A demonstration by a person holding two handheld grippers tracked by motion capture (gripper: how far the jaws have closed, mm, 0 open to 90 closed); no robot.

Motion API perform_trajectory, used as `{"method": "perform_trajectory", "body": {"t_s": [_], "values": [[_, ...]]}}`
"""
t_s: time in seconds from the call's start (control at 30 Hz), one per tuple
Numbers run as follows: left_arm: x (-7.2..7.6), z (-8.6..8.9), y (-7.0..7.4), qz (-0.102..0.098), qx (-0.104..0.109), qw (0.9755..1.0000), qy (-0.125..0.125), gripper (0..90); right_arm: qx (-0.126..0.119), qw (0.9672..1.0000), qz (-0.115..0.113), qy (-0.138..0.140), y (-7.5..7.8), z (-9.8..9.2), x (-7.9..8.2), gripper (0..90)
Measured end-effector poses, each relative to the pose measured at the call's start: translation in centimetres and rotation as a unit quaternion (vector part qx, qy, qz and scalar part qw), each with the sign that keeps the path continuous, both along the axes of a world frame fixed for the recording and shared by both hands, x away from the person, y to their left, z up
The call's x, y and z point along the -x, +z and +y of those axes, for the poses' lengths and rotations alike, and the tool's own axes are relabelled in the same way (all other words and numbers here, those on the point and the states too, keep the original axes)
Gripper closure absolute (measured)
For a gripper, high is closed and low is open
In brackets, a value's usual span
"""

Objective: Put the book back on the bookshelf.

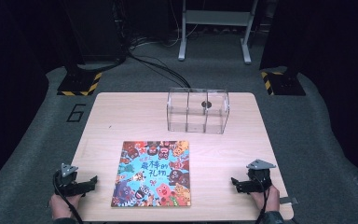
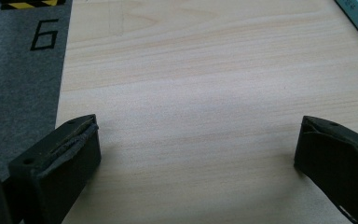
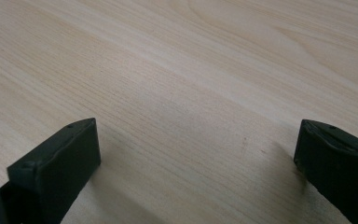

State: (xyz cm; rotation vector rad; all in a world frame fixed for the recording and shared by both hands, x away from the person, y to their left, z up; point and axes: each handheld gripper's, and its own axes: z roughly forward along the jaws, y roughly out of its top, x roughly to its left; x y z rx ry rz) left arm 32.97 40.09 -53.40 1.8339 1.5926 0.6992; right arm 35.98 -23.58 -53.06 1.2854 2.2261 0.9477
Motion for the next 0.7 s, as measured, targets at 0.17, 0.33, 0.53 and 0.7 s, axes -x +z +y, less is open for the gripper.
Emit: {"method": "perform_trajectory", "body": {"t_s": [0.17,0.33,0.53,0.7], "values": [[0.1,-0.1,0.0,0.003,0.003,1.0,0.005,0.2,0.001,1.0,-0.002,-0.006,0.0,0.0,0.0,0.0],[0.0,0.0,0.1,0.004,0.003,1.0,-0.005,0.0,-0.001,1.0,-0.003,-0.005,0.0,-0.1,-0.1,0.2],[0.4,-0.5,1.0,-0.001,0.027,0.9994,-0.022,0.0,-0.002,1.0,-0.002,-0.007,0.0,-0.1,-0.1,0.9],[0.5,-1.6,1.5,-0.002,0.041,0.9983,-0.042,0.0,-0.002,1.0,-0.004,-0.008,0.0,-0.1,0.0,1.8]]}}
